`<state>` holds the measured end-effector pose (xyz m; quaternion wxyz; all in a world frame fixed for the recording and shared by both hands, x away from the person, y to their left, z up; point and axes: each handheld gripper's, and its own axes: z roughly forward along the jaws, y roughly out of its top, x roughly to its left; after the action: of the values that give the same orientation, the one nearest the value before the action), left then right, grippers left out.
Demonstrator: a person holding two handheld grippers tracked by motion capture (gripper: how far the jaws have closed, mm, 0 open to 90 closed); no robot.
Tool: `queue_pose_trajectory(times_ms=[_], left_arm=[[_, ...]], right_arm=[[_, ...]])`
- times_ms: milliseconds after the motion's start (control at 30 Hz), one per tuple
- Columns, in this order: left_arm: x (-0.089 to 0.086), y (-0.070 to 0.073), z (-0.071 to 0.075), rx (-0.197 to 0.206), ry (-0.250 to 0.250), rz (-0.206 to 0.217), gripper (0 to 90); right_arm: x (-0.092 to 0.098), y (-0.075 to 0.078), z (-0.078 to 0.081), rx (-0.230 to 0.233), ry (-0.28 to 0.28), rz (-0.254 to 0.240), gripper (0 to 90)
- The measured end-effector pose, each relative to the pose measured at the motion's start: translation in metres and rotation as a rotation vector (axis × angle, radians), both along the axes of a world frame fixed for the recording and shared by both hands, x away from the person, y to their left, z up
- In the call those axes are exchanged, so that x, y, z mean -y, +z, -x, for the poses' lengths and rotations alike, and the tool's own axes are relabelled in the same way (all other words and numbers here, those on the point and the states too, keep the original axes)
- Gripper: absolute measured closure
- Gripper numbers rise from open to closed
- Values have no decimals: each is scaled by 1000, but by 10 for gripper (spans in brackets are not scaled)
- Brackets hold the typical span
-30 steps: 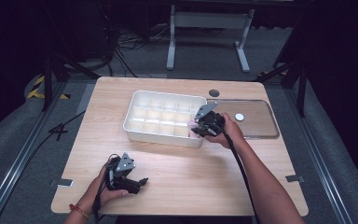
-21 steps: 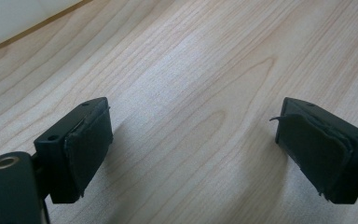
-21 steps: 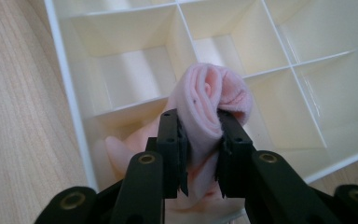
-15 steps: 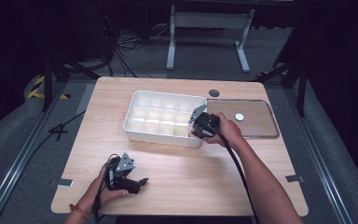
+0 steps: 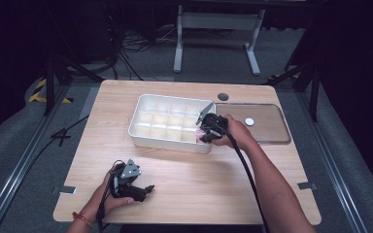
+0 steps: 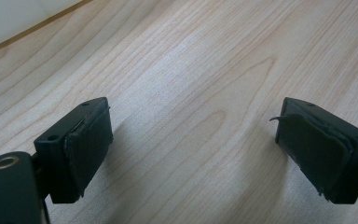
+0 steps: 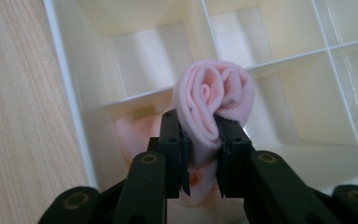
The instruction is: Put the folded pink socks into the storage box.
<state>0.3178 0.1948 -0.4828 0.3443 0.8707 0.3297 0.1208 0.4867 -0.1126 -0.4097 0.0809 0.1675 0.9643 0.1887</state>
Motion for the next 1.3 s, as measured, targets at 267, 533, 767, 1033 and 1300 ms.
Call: queue_pose_trajectory(times_ms=[267,533,767,1033,1300], left_arm=[[0,0,0,0,0,0,109],[0,0,0,0,-2,-3,109],[0,0,0,1,-3,-3,109],[0,0,0,0,-2,-3,109],[0,0,0,0,-1,0,109]], right_arm=[[-3,-3,-2,-25,-9,30,755],[-6,-10,-6,-65,-20,57,754],[-4,-12,-8,-92,-33,39,755],[-3,-12,-9,-92,-32,38,748],[-1,-11,-7,-84,-34,10,726]])
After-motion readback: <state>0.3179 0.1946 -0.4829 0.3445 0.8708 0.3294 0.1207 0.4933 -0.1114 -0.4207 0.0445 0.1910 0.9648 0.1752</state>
